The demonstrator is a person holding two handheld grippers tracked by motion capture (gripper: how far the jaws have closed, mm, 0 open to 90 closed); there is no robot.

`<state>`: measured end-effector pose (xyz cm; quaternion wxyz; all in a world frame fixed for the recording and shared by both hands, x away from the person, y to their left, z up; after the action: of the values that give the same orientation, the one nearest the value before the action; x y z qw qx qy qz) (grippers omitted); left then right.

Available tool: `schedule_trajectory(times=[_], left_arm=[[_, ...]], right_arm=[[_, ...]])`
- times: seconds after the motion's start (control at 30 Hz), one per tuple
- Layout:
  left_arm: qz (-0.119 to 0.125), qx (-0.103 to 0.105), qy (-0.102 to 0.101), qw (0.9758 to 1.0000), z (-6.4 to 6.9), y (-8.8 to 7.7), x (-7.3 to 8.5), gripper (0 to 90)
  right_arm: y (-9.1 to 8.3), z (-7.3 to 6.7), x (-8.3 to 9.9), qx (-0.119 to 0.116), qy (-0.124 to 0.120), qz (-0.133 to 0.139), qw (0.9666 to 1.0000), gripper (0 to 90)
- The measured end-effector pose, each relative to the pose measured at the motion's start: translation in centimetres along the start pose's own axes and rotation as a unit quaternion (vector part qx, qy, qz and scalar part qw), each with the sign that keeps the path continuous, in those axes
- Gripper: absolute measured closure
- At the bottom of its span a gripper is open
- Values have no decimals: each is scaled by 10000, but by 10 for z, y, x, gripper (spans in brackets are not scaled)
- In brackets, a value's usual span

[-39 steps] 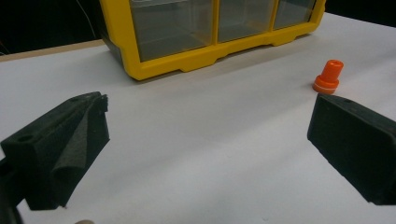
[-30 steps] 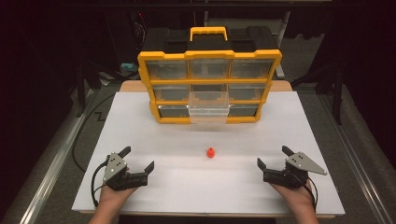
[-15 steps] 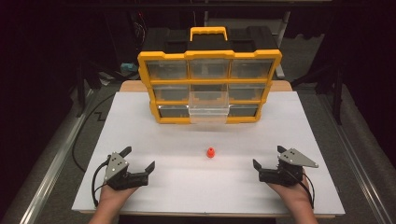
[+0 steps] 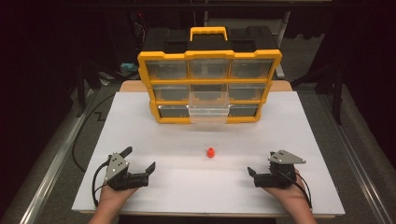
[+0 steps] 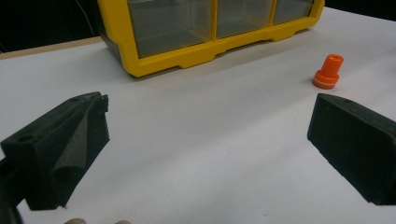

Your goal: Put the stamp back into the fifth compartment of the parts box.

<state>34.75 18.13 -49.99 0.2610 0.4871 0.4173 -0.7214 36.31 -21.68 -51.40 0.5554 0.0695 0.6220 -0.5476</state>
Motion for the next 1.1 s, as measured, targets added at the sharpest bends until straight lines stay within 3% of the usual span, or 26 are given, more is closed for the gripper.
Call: schedule_trajectory(times=[0.4,0.6,0.93,1.1], left_arm=[[-56,52,31,10000,5,0,1,3],[-116,19,61,9999,3,3,2,2],[-108,92,74,9999,4,3,2,3],[-29,211,71,9997,7,2,1,3]], right_arm=[[6,-6,6,-226,-80,-368,9990,2],[10,-6,0,-363,-49,-560,9978,3],[19,-19,-6,-693,-286,-1026,9919,7],[20,-24,-9,-815,-401,-1094,9898,8]])
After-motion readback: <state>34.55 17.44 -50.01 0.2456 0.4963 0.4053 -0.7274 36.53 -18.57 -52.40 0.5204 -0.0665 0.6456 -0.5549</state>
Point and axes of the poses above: each handheld gripper's, and its own axes: y roughly forward along the jaws, x roughly out of its underside, z roughly to its right, the point moved 9 cm from there along y, roughly forward along the jaws, and after that the axes turned 11 degrees about -y, right-handed, at the moved point
